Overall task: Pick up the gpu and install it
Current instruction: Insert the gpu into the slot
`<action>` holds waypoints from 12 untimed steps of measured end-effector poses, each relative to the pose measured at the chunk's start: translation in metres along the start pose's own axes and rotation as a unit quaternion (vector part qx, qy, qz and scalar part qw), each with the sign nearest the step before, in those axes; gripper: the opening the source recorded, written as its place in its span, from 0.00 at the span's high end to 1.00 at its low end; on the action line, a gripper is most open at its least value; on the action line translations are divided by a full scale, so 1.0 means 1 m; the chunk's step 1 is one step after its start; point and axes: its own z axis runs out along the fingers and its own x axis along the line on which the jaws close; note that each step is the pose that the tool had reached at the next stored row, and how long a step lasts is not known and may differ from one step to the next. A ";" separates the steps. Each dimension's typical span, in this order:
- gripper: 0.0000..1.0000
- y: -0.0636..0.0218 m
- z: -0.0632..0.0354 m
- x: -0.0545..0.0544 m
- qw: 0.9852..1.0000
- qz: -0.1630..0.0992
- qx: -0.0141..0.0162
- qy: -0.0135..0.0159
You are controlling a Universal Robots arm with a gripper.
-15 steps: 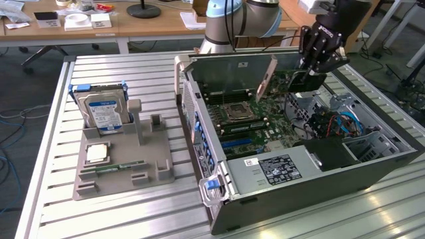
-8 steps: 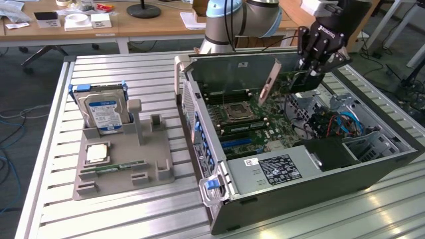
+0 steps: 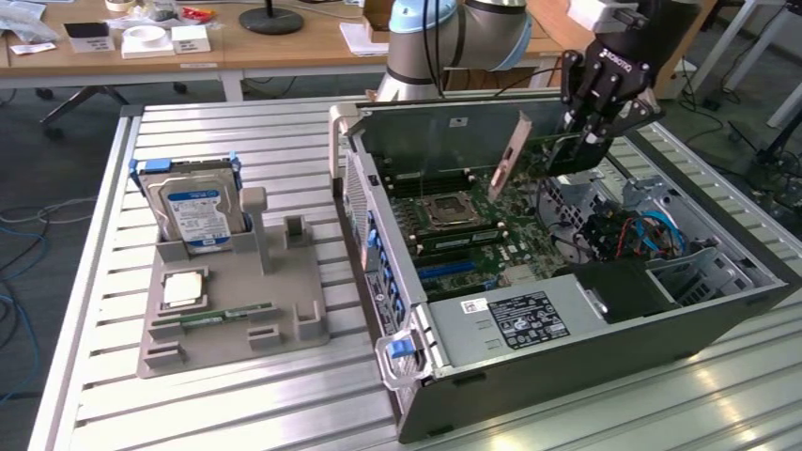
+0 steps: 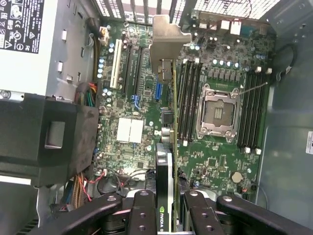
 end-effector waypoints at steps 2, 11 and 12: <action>0.73 0.0019 0.0005 0.000 1.000 0.000 0.007 0.001; 0.73 0.0028 0.0037 0.000 0.998 0.060 0.013 -0.001; 0.73 0.0034 0.0038 0.000 0.998 0.064 0.013 -0.001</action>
